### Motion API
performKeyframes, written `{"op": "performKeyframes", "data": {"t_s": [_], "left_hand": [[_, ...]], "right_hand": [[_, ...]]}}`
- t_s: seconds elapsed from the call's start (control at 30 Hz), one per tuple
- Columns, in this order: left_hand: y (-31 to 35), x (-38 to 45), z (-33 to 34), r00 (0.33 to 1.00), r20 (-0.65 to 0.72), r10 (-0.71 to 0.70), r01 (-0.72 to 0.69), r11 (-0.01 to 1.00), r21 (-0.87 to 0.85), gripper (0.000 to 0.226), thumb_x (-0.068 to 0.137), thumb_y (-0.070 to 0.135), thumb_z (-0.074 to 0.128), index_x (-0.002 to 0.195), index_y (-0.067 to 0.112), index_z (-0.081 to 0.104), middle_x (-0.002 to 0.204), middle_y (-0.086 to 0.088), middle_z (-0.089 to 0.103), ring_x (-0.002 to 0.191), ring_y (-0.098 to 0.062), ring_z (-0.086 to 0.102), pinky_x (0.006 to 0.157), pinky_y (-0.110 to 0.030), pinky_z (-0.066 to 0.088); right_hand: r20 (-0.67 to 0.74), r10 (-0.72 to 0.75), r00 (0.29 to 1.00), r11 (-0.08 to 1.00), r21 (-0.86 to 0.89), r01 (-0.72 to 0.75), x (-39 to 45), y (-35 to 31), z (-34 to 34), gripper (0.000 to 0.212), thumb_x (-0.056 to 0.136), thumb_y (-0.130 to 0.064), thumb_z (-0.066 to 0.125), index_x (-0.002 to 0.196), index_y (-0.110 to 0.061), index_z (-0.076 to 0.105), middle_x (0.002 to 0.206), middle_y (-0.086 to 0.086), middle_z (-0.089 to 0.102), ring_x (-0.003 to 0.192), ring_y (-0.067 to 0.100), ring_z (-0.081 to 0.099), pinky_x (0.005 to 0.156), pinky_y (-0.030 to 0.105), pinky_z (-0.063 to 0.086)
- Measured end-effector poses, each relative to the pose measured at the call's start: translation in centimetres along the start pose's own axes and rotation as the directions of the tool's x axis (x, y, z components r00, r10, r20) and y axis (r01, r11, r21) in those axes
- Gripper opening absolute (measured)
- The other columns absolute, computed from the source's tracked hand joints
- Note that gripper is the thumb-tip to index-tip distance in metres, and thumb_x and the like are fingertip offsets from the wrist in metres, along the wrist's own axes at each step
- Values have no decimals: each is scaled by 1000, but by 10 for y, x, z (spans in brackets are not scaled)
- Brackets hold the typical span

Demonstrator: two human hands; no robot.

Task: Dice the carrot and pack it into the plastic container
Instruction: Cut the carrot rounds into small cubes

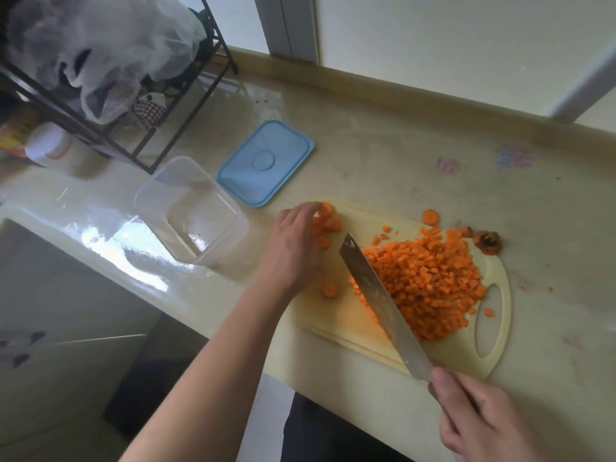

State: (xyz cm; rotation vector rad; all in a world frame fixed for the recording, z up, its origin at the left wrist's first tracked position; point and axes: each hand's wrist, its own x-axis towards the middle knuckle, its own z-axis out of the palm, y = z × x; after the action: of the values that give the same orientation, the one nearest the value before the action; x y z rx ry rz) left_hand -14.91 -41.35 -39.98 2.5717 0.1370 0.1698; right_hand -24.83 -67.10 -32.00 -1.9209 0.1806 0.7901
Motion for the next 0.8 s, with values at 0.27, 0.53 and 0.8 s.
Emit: {"op": "performKeyframes", "data": {"t_s": [0.27, 0.53, 0.8], "left_hand": [[-9, 13, -15, 984, 145, -103, 105, 994, -6, 50, 90, 21, 70, 136, 14, 51, 106, 2, 60, 104, -24, 59, 89, -40, 50], [-24, -56, -28, 952, -101, -290, 282, 955, -87, 39, 86, 16, 74, 122, 14, 57, 92, 7, 59, 92, -19, 57, 85, -41, 49], [-14, -99, 9, 995, -78, -65, 67, 997, 34, 38, 81, 44, 64, 106, 16, 69, 96, 3, 68, 95, -19, 57, 86, -32, 37]], "right_hand": [[80, 15, 997, 1000, 13, -16, -4, 1, -2, 26, 73, -53, 48, 55, -45, 65, 42, 6, 54, 41, 9, 50, 47, 18, 37], [239, 83, 967, 994, -90, -63, 18, -1, 0, 40, 89, -50, 45, 58, -27, 54, 44, -1, 45, 37, 5, 42, 43, 15, 33], [172, -19, 985, 998, -59, 30, 43, -20, 13, 44, 79, -62, 37, 78, -27, 65, 44, -3, 43, 34, 2, 37, 36, 10, 27]]}}
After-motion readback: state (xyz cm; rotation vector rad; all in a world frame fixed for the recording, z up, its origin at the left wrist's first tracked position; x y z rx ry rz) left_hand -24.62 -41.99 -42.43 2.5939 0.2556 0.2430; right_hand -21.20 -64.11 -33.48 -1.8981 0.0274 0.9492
